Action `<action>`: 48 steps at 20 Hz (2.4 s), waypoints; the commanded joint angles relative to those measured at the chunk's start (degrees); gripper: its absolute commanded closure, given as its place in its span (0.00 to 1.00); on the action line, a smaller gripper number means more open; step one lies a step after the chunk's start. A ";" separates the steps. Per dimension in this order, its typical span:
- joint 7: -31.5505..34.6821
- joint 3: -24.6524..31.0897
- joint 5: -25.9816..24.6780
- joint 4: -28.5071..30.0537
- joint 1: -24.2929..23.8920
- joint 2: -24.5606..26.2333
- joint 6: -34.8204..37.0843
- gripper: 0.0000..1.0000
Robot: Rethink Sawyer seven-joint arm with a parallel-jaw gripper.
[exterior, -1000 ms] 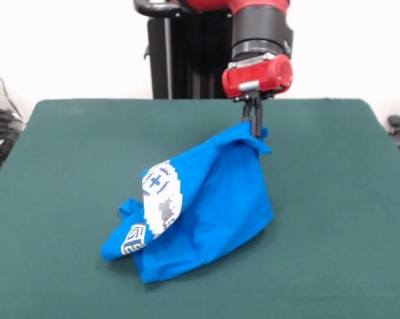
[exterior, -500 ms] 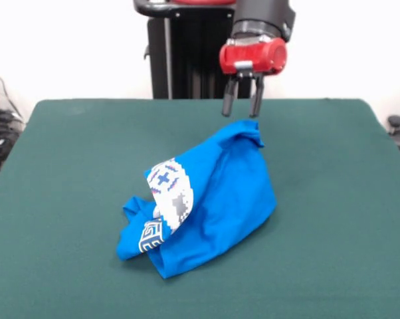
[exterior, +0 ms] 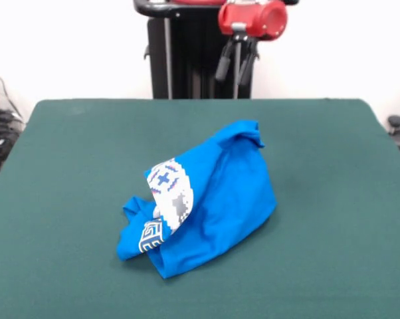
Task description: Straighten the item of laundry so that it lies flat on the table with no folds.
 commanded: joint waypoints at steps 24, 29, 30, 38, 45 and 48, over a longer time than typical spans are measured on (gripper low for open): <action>-4.44 -8.75 -32.95 -37.72 -4.35 15.13 52.48 0.00; -4.28 -5.54 -36.00 -31.51 -7.42 10.58 52.21 0.00; -4.39 -5.05 -36.55 -30.78 -7.92 10.12 52.90 0.00; -3.40 3.06 -40.17 -32.17 -12.70 16.35 47.33 0.00; -0.56 2.24 -41.39 -36.36 -10.70 15.88 50.05 0.00; 0.02 3.47 -41.74 -36.78 -11.21 17.68 48.29 0.00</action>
